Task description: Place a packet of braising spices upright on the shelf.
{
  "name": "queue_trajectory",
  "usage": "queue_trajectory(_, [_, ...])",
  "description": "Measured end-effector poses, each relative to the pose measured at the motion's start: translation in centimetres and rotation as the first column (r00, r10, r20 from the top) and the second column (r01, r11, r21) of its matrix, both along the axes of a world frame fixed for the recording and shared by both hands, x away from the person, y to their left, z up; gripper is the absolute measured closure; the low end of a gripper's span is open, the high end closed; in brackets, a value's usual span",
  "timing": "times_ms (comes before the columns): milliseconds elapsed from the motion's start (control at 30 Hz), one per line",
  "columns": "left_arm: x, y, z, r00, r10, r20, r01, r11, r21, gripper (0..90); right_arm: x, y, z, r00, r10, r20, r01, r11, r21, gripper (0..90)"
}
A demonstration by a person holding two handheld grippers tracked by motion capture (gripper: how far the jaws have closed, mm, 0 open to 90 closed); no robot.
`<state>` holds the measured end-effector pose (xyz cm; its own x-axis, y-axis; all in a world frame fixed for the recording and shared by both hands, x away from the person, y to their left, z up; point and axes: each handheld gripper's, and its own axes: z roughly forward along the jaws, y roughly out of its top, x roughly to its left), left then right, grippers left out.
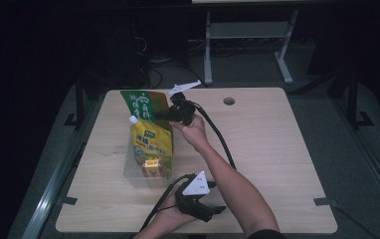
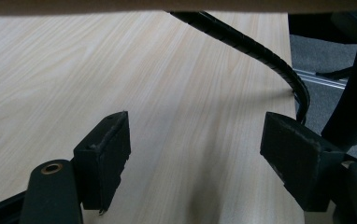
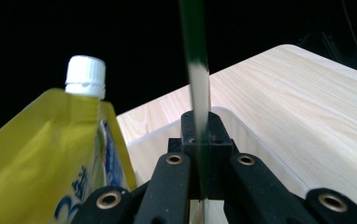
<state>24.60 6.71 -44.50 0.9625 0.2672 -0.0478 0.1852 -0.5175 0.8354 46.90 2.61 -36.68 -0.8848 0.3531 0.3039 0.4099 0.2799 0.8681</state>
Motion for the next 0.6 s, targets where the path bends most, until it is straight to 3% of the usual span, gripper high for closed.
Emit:
queue_trajectory(67, [-0.05,-0.05,-0.02,1.0,-0.001,-0.003,0.001,1.0,0.0,23.9,-0.06,-0.05,0.05,0.9994,0.018,0.028,-0.017,1.0,-0.022,88.9])
queue_trajectory(233, [-0.01,-0.09,-0.08,1.0,-0.002,-0.005,0.002,1.0,0.002,23.9,-0.09,-0.28,-0.07,0.998,0.052,0.036,-0.051,0.998,-0.039,89.0])
queue_trajectory(600, [0.03,0.05,-0.01,1.0,0.002,0.0,-0.002,1.0,0.002,23.9,0.19,-0.67,-0.22,0.9989,0.04,0.026,-0.039,0.998,-0.049,85.5])
